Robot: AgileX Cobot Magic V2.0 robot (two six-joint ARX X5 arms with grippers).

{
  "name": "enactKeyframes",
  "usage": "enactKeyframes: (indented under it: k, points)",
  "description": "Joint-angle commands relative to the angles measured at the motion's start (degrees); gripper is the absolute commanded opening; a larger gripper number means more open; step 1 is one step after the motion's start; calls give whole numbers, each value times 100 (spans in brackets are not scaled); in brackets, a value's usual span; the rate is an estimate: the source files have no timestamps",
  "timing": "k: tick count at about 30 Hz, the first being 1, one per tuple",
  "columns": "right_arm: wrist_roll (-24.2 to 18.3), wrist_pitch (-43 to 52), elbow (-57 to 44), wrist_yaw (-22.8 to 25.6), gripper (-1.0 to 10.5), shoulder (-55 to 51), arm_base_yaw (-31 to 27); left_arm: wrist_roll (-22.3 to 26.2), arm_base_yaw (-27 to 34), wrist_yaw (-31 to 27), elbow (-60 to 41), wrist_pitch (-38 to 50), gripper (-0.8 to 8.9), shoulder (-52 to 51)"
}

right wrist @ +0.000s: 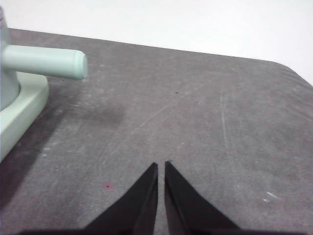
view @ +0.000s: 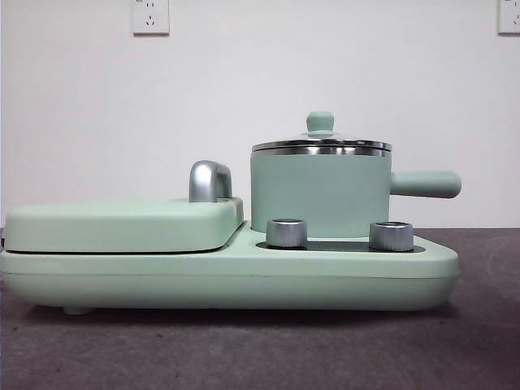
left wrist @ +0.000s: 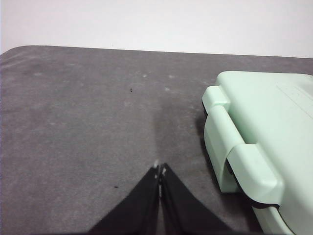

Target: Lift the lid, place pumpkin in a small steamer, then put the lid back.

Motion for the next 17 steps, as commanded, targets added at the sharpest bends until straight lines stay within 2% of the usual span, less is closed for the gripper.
enactKeyframes:
  k: [1,17]
  points:
    - [81,26,-28,-11,20,-15,4,57,11,4,-107,-52,6,-9]
    - [81,77,-28,4,20,-15,-2,57,11,2,-107,-52,6,-9]
